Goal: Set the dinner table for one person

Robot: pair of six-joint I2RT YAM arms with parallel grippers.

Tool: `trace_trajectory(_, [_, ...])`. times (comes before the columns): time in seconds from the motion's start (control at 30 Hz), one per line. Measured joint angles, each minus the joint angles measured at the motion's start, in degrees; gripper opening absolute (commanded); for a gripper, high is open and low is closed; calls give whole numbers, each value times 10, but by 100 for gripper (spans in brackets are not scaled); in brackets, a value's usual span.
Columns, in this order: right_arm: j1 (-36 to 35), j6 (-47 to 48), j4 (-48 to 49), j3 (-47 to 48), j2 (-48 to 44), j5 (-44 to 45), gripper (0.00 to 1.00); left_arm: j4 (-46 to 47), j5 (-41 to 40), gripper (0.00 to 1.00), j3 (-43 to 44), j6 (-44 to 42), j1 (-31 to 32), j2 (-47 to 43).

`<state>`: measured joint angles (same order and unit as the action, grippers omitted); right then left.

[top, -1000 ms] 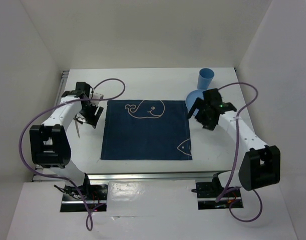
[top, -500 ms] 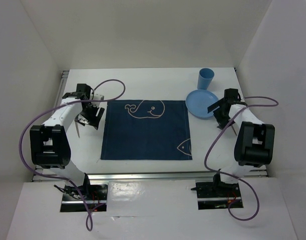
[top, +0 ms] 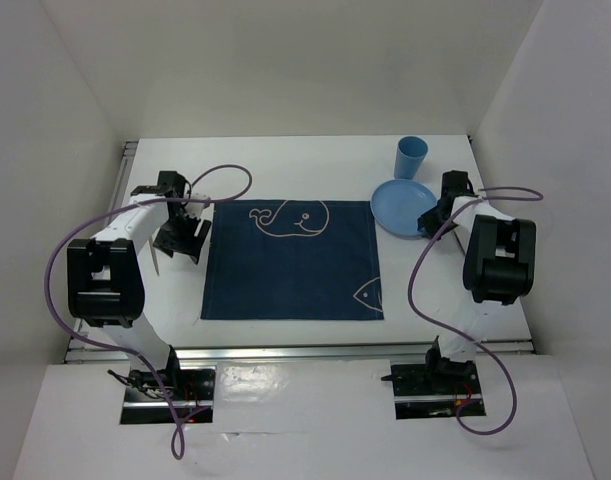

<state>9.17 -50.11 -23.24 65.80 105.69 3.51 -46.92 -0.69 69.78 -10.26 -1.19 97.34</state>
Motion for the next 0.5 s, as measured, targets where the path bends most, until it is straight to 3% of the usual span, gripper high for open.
trace_trajectory(0.1, [0,-7,3,-9,-6,1,0,-2,2,78,0,0,0,2])
trace_trajectory(0.27, [0,-19,12,-54,-85,19,0,-1,2,78,0,-1,0,2])
trace_trajectory(0.5, [-2,61,16,-89,-258,13,0,-2,11,78,0,-1,0,1])
